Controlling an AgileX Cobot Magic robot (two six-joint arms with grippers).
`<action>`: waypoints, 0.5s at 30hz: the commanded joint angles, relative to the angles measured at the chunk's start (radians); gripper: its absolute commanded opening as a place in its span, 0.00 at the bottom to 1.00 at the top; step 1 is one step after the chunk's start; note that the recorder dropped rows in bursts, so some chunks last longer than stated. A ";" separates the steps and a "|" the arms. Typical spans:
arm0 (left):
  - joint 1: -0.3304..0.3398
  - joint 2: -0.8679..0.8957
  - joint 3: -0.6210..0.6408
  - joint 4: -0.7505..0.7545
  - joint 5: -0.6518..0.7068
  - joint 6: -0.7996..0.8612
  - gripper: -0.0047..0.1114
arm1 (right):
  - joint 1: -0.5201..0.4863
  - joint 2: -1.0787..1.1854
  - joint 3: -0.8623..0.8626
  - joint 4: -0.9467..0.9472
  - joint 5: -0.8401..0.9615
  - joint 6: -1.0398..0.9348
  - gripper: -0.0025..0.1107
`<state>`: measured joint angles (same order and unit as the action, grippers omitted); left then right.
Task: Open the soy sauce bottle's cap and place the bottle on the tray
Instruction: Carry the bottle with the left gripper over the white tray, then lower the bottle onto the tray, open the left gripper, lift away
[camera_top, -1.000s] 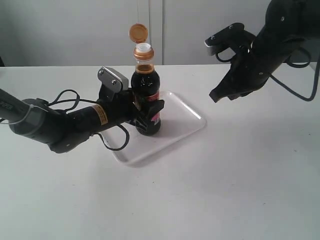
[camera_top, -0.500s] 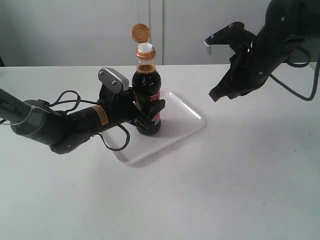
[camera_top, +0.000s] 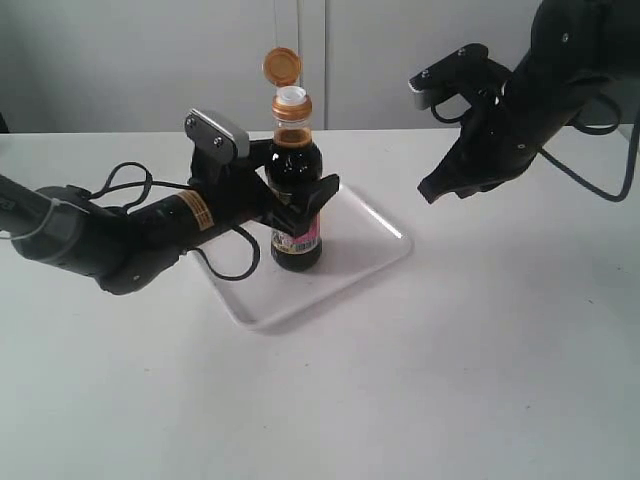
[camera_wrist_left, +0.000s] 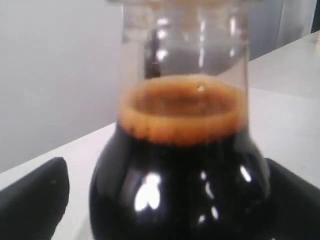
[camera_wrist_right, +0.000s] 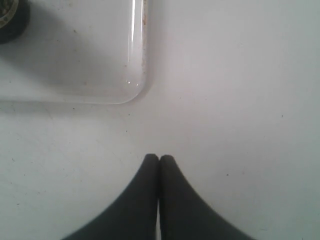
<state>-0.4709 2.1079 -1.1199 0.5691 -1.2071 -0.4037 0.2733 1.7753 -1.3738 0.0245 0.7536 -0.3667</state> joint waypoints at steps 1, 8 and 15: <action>-0.001 -0.038 -0.004 0.035 -0.014 0.004 0.95 | -0.006 0.001 0.002 0.005 -0.003 0.005 0.02; -0.001 -0.097 -0.004 0.060 -0.014 -0.007 0.95 | -0.006 0.001 0.002 0.005 -0.003 0.005 0.02; -0.001 -0.137 -0.004 0.059 -0.014 -0.007 0.95 | -0.006 0.001 0.002 0.005 -0.003 0.005 0.02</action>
<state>-0.4709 1.9959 -1.1199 0.6241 -1.2070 -0.4058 0.2733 1.7753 -1.3738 0.0245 0.7536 -0.3667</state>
